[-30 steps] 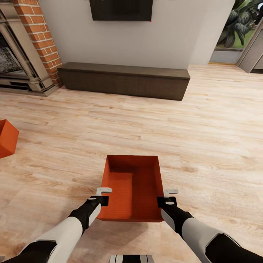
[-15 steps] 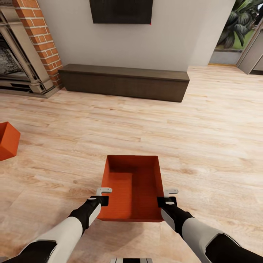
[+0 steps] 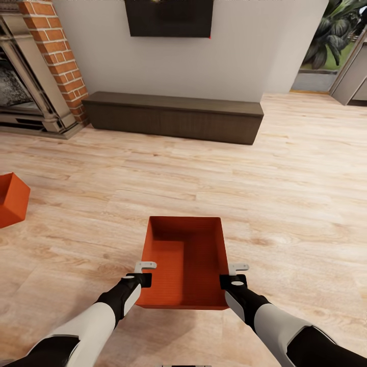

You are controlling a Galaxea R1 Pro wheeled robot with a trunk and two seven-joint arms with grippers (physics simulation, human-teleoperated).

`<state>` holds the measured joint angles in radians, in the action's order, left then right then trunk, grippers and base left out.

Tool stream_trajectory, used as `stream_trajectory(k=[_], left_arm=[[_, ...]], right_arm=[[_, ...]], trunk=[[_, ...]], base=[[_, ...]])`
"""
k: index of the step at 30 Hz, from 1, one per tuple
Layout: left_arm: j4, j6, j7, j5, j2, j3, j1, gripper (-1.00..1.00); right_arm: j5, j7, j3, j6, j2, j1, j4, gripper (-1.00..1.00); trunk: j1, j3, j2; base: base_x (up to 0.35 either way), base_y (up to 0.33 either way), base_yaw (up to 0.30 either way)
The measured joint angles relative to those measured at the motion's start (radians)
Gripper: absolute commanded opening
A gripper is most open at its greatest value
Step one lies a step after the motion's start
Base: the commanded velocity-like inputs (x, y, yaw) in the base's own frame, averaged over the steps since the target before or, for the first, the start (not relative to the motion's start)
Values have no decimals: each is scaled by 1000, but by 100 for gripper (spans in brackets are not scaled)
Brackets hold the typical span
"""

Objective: Move the two storage containers from the living room to the garage. In the garage, place one container on the floor and stack the other container on top of it (either order is fine).

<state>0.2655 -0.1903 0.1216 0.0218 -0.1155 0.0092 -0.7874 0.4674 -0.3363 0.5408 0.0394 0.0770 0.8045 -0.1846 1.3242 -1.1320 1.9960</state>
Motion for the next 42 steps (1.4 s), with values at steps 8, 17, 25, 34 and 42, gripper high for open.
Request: stream_trajectory(k=[8, 17, 25, 34, 42], left_arm=[[-1, 0, 0, 2, -1, 2, 0, -100], [-1, 0, 0, 1, -1, 1, 0, -100], [-1, 0, 0, -1, 0, 0, 0, -100], [-1, 0, 0, -6, 1, -4, 0, -100], [-1, 0, 0, -9, 2, -6, 0, -100]], right_arm=[[-2, 2, -2, 1, -1, 0, 0, -100], [1, 1, 1, 1, -1, 0, 0, -100], [1, 0, 2, 2, 0, 0, 0, -100], [2, -1, 3, 1, 1, 0, 0, -100], [1, -1, 1, 1, 1, 0, 0, -100]], trunk=[[-31, 25, -56], [-65, 53, -119], [-96, 78, -175], [-130, 107, -238], [-161, 132, -294]], base=[[0, 0, 0], [0, 0, 0], [0, 0, 0], [0, 0, 0], [0, 0, 0]])
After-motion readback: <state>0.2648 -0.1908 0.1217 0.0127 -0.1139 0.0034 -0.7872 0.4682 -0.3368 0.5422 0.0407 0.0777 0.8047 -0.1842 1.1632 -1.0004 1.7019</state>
